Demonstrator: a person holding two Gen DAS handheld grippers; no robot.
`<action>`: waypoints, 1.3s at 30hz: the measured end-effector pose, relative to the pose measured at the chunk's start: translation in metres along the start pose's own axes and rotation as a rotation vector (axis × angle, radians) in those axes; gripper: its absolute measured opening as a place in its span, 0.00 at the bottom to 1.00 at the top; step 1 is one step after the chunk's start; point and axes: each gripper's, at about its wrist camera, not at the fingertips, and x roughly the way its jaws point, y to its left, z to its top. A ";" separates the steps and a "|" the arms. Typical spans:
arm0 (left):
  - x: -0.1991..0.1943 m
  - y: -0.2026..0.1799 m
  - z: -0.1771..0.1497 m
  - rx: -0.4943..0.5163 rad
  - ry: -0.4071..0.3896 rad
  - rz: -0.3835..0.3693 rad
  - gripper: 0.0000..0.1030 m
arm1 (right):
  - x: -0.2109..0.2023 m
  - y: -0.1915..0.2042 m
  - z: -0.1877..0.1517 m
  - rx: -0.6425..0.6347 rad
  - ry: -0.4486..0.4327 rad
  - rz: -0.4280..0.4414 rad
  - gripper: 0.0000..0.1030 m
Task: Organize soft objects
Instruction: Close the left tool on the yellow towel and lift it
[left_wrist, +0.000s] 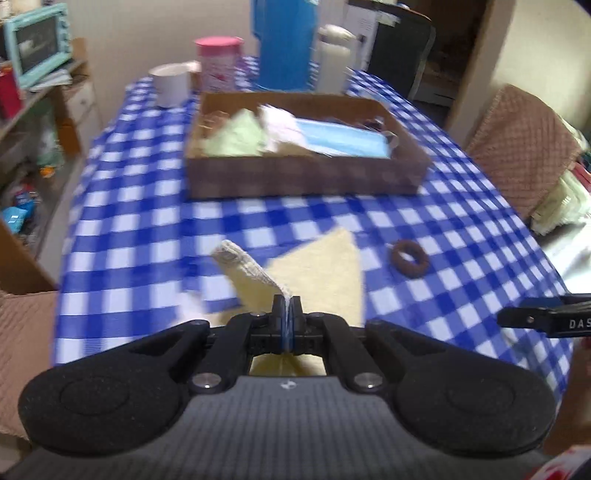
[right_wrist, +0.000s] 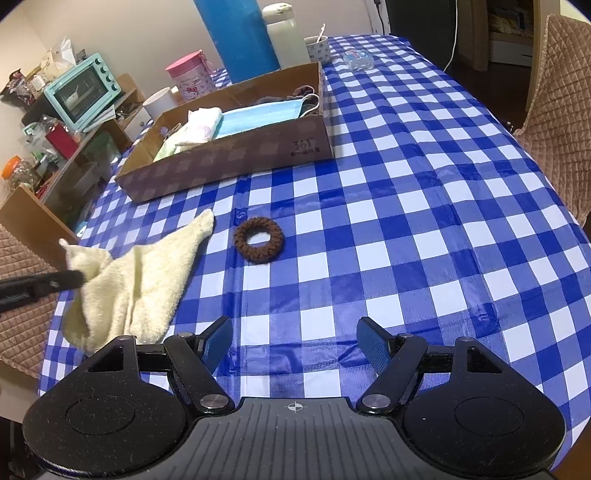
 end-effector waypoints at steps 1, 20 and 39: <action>0.007 -0.007 -0.001 0.012 0.011 -0.012 0.02 | 0.000 0.000 0.000 0.000 0.000 -0.001 0.72; 0.056 -0.054 -0.021 0.228 0.118 0.090 0.30 | 0.018 -0.006 0.013 0.007 0.019 -0.002 0.72; 0.058 -0.027 -0.025 0.116 0.176 0.236 0.65 | 0.050 0.002 0.025 -0.044 0.056 0.037 0.72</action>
